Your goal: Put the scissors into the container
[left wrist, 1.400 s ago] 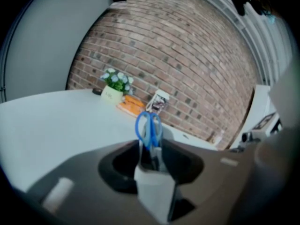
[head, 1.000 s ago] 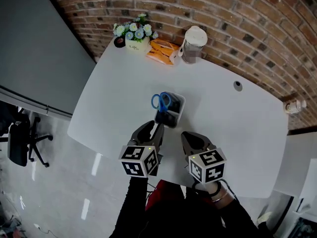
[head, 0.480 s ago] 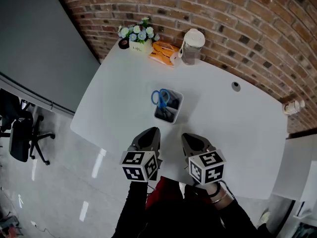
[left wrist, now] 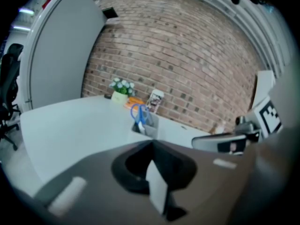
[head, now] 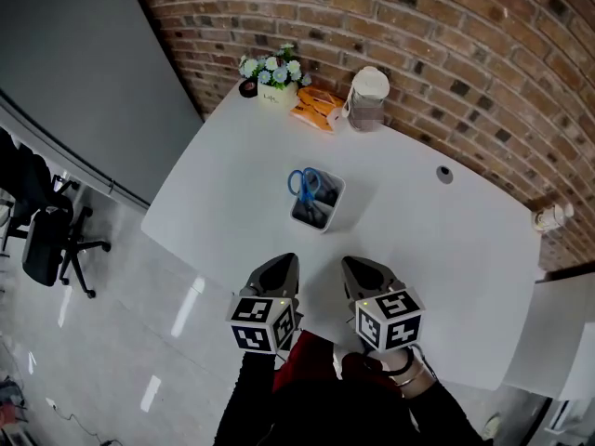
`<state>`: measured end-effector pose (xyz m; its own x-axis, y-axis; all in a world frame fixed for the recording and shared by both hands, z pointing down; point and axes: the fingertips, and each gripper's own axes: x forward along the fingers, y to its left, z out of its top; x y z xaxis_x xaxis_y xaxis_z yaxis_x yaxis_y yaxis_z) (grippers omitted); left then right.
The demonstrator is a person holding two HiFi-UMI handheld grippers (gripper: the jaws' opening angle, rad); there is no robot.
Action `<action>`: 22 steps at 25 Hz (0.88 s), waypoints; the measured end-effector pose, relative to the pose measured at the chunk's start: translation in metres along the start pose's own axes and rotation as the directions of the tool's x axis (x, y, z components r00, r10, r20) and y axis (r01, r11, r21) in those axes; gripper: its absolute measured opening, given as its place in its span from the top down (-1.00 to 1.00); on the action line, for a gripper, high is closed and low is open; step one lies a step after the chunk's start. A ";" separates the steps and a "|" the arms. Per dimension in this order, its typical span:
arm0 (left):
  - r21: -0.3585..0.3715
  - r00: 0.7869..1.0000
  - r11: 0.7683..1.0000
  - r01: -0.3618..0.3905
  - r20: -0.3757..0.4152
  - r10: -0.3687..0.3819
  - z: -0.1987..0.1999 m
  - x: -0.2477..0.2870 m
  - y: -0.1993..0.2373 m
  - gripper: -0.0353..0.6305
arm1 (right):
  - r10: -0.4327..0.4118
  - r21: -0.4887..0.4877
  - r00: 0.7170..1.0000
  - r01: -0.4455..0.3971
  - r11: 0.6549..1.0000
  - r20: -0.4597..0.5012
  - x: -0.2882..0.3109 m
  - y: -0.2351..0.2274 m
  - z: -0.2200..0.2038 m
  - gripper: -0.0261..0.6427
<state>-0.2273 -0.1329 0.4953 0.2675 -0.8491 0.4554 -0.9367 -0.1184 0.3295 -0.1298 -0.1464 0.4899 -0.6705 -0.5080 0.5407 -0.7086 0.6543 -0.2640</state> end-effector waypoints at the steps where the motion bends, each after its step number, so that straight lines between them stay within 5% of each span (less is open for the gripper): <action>1: 0.000 1.000 1.000 -0.004 0.004 0.004 -0.001 -0.003 -0.003 0.88 | 0.006 -0.003 1.000 -0.006 1.000 0.003 -0.002 0.001 0.000 0.90; 22: -0.024 0.986 0.989 -0.146 0.076 0.147 -0.021 -0.069 -0.047 0.88 | 0.140 -0.117 0.989 -0.134 0.984 0.046 -0.066 0.011 -0.010 0.90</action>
<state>-0.1974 -0.0578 0.4660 0.1090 -0.8939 0.4348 -0.9600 0.0189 0.2794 -0.0914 -0.0998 0.4589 -0.7727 -0.4362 0.4612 -0.5815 0.7778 -0.2385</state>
